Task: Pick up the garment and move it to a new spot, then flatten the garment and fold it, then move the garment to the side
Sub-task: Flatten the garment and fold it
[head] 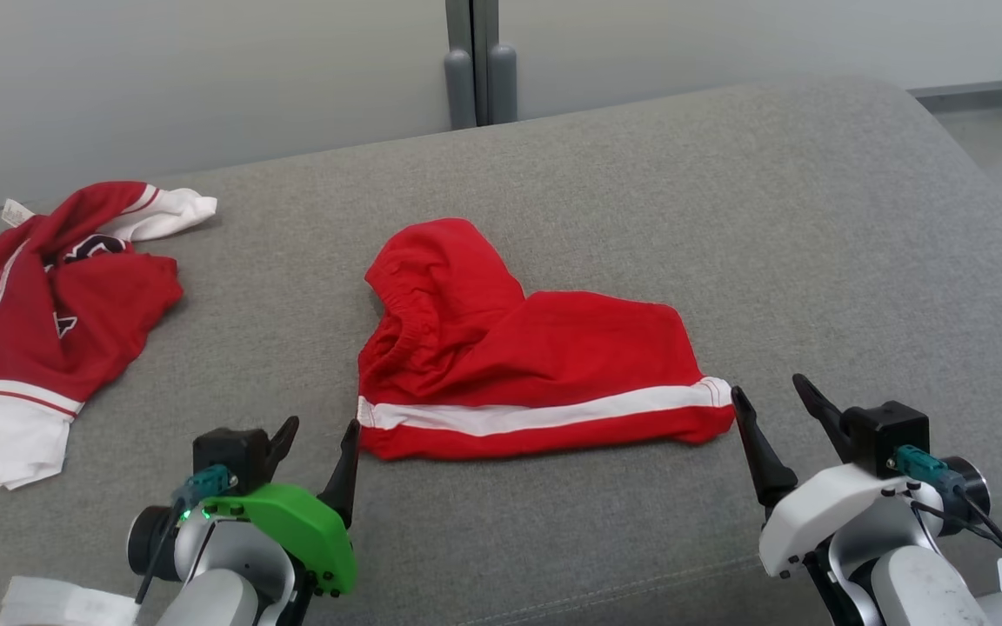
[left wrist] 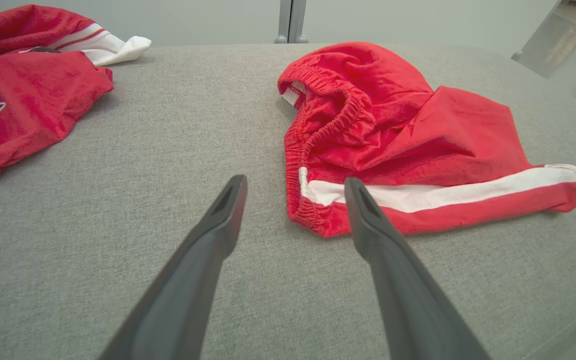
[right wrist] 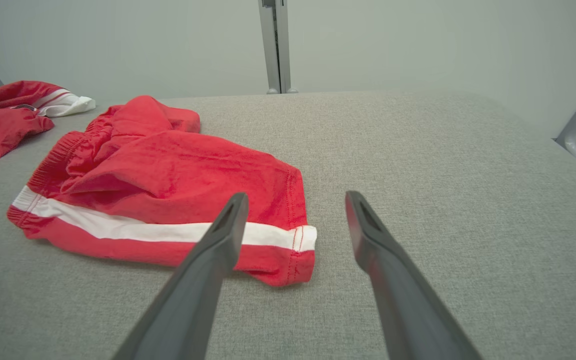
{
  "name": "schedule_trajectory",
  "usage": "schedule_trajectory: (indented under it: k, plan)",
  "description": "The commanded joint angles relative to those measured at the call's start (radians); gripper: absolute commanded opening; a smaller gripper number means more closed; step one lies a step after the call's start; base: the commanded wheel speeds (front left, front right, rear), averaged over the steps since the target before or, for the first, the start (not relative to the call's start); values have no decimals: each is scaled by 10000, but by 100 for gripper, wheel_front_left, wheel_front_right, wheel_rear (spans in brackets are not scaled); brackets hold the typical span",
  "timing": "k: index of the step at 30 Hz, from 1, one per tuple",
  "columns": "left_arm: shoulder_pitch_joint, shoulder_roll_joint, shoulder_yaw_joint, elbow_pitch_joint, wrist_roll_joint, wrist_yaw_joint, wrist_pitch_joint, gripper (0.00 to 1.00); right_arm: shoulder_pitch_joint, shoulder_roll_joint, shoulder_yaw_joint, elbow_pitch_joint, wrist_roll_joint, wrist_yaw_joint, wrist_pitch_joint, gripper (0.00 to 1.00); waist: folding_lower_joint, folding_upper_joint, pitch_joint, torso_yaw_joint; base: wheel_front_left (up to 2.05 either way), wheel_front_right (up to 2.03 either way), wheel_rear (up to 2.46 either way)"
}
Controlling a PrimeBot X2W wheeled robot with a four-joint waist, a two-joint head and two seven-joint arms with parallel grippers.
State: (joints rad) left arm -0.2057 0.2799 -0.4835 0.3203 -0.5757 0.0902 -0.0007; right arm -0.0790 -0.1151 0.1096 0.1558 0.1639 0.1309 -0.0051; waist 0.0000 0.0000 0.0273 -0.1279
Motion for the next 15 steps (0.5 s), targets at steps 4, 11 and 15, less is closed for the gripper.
schedule_trajectory:
  k: [4,11,15]
  plan:
    - [-869,-177,-148,733,93,-267,126,100,-389,41,142,117,55,-3,-206,100,0,0,827,-673,0,0,0]
    - [-1521,-326,-294,1622,152,-446,185,100,-668,60,147,353,94,-3,-423,100,0,0,1209,-948,0,0,0]
    - [-1757,-385,-361,2016,150,-526,167,100,-735,64,97,506,83,-3,-554,100,0,0,1312,-999,0,0,0]
